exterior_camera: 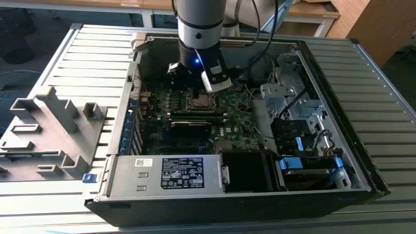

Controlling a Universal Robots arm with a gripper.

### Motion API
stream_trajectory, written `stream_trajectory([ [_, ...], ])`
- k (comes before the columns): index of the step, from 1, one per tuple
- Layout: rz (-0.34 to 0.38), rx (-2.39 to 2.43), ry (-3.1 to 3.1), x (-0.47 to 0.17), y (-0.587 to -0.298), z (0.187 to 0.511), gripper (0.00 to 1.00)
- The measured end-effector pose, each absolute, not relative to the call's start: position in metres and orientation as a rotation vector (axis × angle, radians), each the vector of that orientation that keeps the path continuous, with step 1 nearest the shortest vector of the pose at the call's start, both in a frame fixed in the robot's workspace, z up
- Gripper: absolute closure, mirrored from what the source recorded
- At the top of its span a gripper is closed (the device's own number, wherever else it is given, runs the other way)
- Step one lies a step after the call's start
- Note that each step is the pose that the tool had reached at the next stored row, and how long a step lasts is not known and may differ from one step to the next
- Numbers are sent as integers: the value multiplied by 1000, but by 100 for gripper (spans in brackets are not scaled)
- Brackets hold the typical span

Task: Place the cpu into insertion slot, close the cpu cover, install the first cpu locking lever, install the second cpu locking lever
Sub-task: 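Install the second cpu locking lever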

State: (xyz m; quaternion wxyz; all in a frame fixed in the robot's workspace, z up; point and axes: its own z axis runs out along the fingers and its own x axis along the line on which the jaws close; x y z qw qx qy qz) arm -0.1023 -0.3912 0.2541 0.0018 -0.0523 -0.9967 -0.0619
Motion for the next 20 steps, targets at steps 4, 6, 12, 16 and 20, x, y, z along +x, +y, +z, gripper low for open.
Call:
stream_trajectory([
  [4, -194, -164, -3128, -102, -394, 253, 89],
  [6, -194, -164, -3128, -102, -394, 249, 89],
  [12, -193, -164, -3128, -109, -394, 239, 89],
  [16, -188, -164, -3128, -120, -394, 231, 89],
  [20, -185, -166, -3128, -123, -395, 224, 89],
])
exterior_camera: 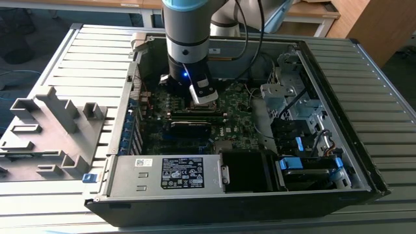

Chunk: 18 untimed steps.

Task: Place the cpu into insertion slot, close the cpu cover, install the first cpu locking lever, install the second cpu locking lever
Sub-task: 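Install the second cpu locking lever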

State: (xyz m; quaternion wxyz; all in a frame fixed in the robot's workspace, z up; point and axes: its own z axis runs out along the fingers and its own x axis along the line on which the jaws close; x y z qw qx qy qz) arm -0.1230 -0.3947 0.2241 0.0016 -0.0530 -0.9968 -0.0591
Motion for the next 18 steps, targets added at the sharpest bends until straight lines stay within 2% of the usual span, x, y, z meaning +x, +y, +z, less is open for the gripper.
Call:
stream_trajectory([
  [18, -184, -167, -3129, -123, -402, 212, 89],
])
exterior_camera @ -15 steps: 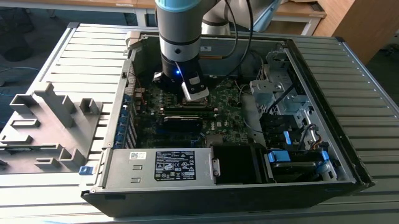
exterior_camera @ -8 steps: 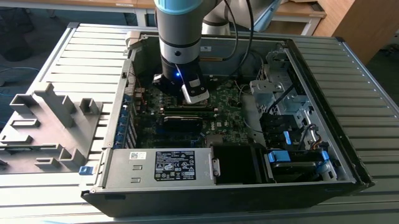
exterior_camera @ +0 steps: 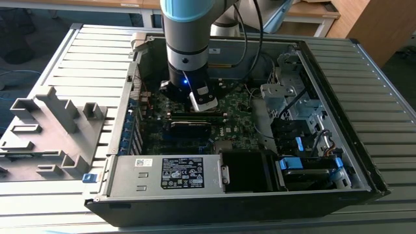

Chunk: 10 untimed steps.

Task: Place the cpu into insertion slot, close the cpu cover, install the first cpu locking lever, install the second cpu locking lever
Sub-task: 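Install the second cpu locking lever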

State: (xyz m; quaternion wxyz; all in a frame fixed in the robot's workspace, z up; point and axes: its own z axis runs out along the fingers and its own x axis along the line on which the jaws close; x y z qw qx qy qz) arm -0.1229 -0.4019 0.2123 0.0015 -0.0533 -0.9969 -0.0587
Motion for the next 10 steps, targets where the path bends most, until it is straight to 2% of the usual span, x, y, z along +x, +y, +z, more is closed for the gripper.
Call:
stream_trajectory([
  [10, -206, -167, -3127, -124, -402, 204, 89],
])
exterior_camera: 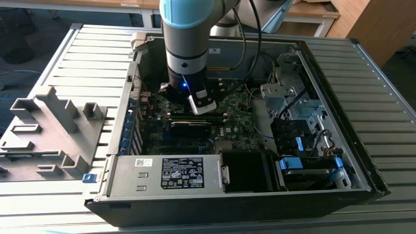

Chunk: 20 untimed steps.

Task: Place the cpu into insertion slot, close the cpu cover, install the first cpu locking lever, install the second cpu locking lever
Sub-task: 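Install the second cpu locking lever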

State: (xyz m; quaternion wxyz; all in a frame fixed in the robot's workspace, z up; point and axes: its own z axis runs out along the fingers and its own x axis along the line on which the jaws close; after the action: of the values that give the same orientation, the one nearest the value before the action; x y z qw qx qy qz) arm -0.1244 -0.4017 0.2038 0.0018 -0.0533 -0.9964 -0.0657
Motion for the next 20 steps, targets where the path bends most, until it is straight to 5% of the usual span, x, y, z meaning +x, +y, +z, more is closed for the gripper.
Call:
stream_trajectory([
  [20, -339, -166, -3114, -127, -402, 193, 89],
])
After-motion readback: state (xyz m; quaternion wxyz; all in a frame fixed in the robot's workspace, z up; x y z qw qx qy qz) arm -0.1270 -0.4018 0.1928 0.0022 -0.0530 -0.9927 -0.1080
